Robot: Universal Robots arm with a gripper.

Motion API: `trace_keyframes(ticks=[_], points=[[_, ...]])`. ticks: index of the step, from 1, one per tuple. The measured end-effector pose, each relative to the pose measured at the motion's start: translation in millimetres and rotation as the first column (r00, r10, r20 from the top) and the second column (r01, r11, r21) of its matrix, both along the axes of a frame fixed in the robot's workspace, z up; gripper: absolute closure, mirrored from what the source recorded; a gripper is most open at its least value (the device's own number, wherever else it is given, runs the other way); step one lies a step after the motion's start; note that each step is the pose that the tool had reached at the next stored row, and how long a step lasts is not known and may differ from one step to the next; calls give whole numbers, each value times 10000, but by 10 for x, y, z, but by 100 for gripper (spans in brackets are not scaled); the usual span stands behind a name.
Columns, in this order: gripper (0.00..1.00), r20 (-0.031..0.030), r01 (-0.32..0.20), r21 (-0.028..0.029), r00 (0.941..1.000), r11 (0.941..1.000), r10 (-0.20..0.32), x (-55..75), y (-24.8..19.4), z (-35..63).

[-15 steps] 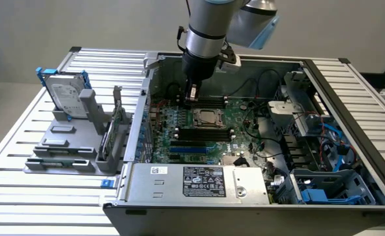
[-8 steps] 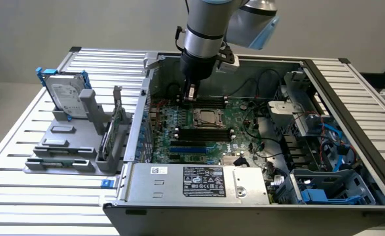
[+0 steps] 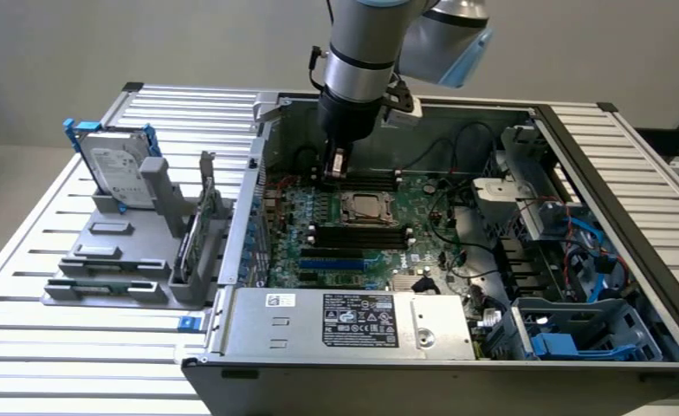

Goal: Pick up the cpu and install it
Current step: 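Install the first cpu locking lever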

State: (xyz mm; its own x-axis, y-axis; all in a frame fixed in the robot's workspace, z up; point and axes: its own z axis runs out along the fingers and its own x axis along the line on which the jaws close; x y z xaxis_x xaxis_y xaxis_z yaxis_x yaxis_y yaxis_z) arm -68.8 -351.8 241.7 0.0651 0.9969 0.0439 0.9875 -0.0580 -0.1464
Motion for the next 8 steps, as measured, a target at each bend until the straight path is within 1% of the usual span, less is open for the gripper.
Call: trace_keyframes(ticks=[3,4,5,6,8], points=[[89,-1,3,10,10000,10000,-3,-5,-1,-1],[89,0,38,26,10000,10000,-38,-19,-1,-1],[89,0,85,62,10000,9999,-85,-30,0,-1],[89,-2,147,135,9999,9998,-147,-34,0,-1],[89,-5,295,314,9996,9991,-295,-41,0,-1]])
